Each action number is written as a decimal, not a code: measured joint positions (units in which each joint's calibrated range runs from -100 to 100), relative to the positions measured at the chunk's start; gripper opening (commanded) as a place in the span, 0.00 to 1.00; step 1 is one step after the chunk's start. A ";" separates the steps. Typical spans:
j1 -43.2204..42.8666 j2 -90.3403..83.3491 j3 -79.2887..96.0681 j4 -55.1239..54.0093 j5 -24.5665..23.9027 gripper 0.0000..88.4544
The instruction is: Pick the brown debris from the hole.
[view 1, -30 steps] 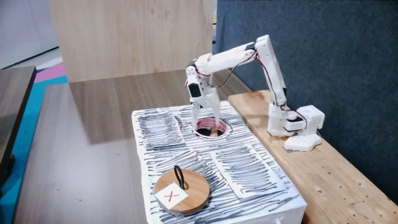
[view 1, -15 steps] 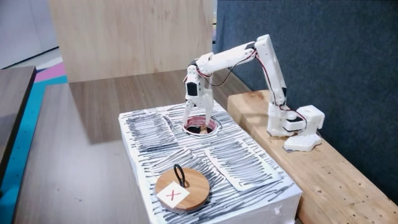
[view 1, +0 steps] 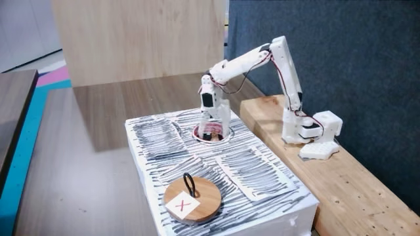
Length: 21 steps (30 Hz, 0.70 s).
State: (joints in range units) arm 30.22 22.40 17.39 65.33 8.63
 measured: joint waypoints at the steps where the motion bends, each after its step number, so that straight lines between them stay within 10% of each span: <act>1: 0.00 0.00 0.54 -0.09 0.05 0.33; 10: 0.00 -0.34 1.53 -0.26 0.05 0.31; 21: 0.00 -0.17 1.53 -0.26 0.05 0.05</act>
State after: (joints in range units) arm 30.22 22.24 18.92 65.07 8.68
